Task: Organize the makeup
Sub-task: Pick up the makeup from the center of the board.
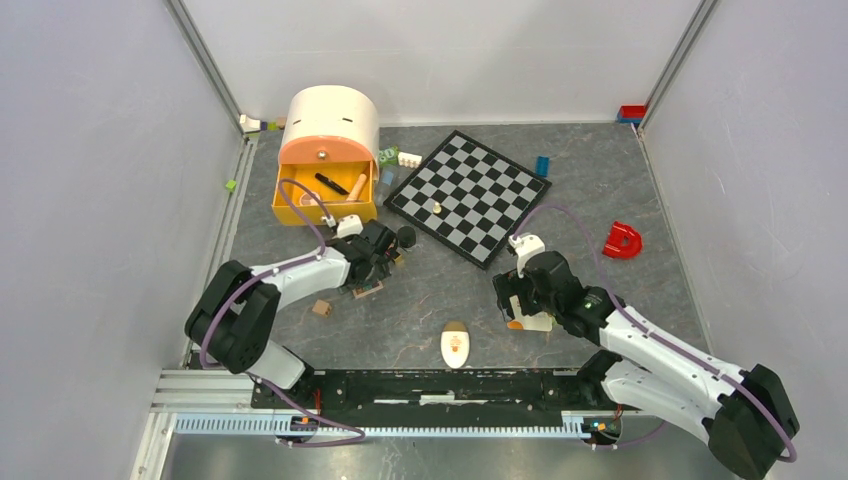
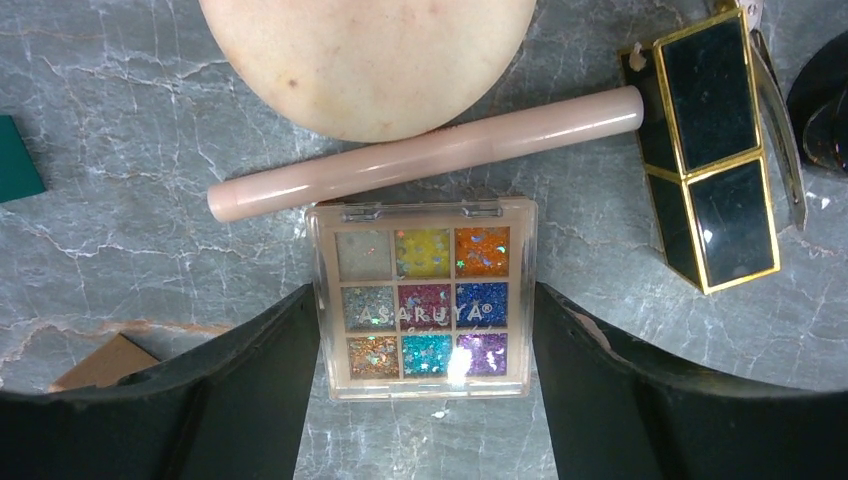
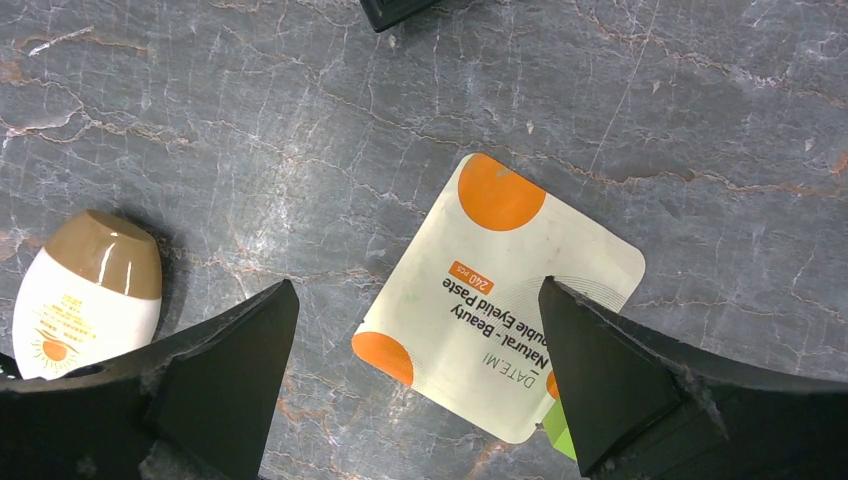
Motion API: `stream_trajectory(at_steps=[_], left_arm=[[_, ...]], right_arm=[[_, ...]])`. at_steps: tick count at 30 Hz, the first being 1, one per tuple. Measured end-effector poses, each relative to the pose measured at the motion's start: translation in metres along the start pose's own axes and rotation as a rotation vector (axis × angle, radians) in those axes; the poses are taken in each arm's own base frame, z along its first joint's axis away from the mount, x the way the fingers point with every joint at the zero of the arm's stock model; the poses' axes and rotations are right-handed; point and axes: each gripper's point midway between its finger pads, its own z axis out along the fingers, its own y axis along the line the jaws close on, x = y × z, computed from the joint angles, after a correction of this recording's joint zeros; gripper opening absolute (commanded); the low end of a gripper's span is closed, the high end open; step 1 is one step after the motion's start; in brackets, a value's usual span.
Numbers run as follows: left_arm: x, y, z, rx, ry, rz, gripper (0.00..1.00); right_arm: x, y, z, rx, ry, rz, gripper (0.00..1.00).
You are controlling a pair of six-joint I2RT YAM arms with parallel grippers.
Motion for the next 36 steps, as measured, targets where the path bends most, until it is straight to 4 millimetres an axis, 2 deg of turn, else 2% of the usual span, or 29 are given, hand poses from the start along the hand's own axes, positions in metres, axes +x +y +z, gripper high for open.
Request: stream_trajectory(at_steps=[5, 12, 16, 24, 31, 36], left_arm=[[0.007, 0.003, -0.01, 0.021, 0.01, 0.015, 0.67], [0.01, -0.011, -0.053, 0.172, -0.031, 0.041, 0.65], [0.025, -0.023, -0.081, 0.299, -0.033, 0.083, 0.64], [0.072, -0.06, -0.131, 0.545, -0.023, 0.276, 0.63], [0.099, -0.086, -0.159, 0.667, -0.057, 0.429, 0.63], [0.111, -0.11, -0.178, 0.73, -0.09, 0.491, 0.63]], right_arm=[[-0.001, 0.0, -0.002, -0.001, -0.006, 0.003, 0.98], [-0.006, 0.002, -0.008, -0.009, -0.034, 0.034, 0.98], [-0.008, 0.007, -0.008, -0.031, -0.042, 0.07, 0.98], [-0.025, 0.04, -0.01, -0.183, -0.079, 0.242, 0.98], [-0.043, 0.073, -0.017, -0.345, -0.096, 0.432, 0.94], [-0.034, 0.087, -0.016, -0.422, -0.061, 0.549, 0.9]])
